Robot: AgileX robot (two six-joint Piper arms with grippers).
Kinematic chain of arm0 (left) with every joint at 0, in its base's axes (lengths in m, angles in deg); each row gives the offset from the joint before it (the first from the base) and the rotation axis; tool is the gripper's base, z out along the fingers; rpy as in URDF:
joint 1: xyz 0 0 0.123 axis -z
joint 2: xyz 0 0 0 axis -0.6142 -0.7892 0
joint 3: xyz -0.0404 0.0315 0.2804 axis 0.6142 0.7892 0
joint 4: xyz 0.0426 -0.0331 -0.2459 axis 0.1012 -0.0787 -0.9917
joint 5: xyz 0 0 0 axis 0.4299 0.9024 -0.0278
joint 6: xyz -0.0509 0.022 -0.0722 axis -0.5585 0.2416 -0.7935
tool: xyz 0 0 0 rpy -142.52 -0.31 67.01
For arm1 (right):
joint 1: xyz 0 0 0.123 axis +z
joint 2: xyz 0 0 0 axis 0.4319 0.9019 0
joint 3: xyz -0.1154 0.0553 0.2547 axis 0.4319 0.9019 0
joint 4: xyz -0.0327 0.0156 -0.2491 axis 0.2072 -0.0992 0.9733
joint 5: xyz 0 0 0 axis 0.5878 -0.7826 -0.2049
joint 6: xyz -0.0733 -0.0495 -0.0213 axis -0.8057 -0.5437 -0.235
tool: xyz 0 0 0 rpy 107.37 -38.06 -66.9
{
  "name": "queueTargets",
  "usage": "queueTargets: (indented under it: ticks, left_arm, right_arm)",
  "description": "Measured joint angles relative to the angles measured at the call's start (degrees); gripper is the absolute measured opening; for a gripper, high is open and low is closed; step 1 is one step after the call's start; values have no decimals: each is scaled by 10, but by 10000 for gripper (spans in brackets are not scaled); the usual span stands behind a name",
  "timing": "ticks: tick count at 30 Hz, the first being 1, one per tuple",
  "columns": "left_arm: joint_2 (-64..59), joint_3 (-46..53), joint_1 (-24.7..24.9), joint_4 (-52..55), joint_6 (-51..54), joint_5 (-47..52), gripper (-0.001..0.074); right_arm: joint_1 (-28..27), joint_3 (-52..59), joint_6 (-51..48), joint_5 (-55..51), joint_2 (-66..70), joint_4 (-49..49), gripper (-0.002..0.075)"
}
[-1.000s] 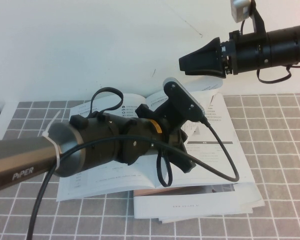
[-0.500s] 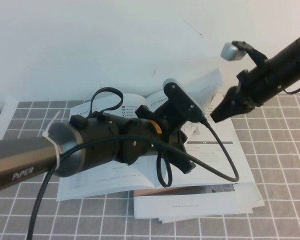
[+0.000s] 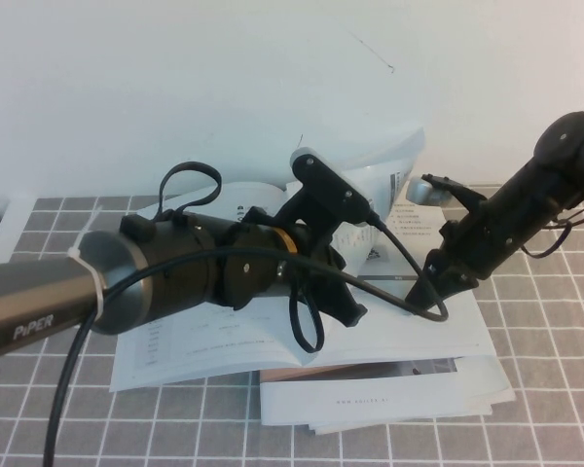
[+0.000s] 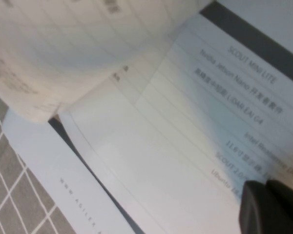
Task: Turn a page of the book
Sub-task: Open the closed book
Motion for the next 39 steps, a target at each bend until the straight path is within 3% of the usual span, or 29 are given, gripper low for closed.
queueTargets:
  ticks: [10,17,29,39]
  left_arm:
    - [0,0,-26,3,-36,46,-4]
    - [7,0,-37,77,-125,80,-4]
    - [26,0,-39,335,-426,221,-4]
    - [26,0,-39,316,-448,287,-4]
  right_arm:
    - [1,0,9,0,3,5,-1]
    - [1,0,9,0,3,16,-1]
    - [1,0,9,0,3,21,-1]
    - [1,0,8,0,3,21,-1]
